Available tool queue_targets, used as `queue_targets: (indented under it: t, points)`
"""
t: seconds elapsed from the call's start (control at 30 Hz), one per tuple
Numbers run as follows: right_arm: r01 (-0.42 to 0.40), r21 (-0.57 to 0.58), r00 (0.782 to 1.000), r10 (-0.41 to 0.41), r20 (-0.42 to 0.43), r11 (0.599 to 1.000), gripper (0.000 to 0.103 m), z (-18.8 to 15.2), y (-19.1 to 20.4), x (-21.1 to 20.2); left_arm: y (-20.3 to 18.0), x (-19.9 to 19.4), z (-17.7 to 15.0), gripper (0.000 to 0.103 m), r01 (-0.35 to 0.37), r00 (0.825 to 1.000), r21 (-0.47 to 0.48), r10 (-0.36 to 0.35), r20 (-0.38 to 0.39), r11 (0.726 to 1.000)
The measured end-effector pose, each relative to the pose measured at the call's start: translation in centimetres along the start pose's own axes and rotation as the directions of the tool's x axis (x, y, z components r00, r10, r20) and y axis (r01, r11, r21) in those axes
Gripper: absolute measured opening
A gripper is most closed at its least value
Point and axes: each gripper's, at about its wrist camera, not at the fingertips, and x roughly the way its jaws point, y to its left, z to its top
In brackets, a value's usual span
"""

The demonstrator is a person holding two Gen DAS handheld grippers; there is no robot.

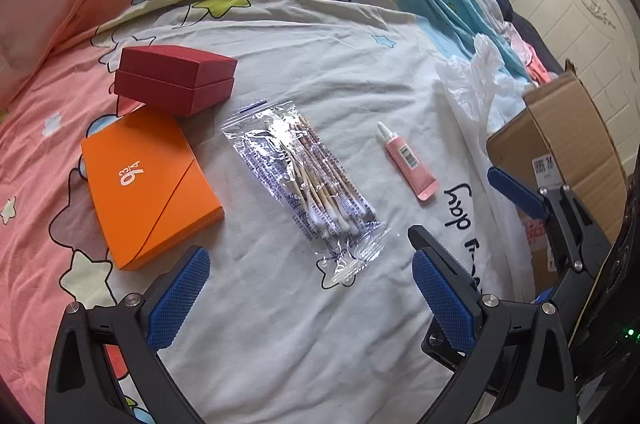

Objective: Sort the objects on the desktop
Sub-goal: 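Lower the left gripper over the cotton swab bag while the right gripper approaches the pink tube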

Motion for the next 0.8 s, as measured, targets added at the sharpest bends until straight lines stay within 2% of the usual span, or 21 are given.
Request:
queue_targets:
  t: [0.3,0.53,0.6,0.8]
  points:
    - [-0.031,0.041,0.999,0.032,-0.018,0.999,0.077,-0.1,-0.8,1.2,-1.1,1.1,1.1,0.103,0.036,0.999,-0.001,-0.036,-0.027,0.999]
    - [-0.027,0.024,1.0,0.028,-0.011,0.999,0.077,0.1,-0.8,1.5,-0.4,2.9,2.1,0.103,0.024,0.998,-0.068,-0.027,-0.05,0.997]
    - [-0.025,0.022,1.0,0.025,-0.009,0.999,0.077,0.1,-0.9,1.6,0.0,3.2,2.3,0.103,-0.002,0.999,-0.079,-0.002,-0.053,0.997]
    - [-0.025,0.029,1.0,0.025,-0.013,0.999,0.077,0.3,-1.6,2.4,0.9,3.9,2.3,0.103,0.035,0.997,-0.08,-0.04,-0.06,0.996]
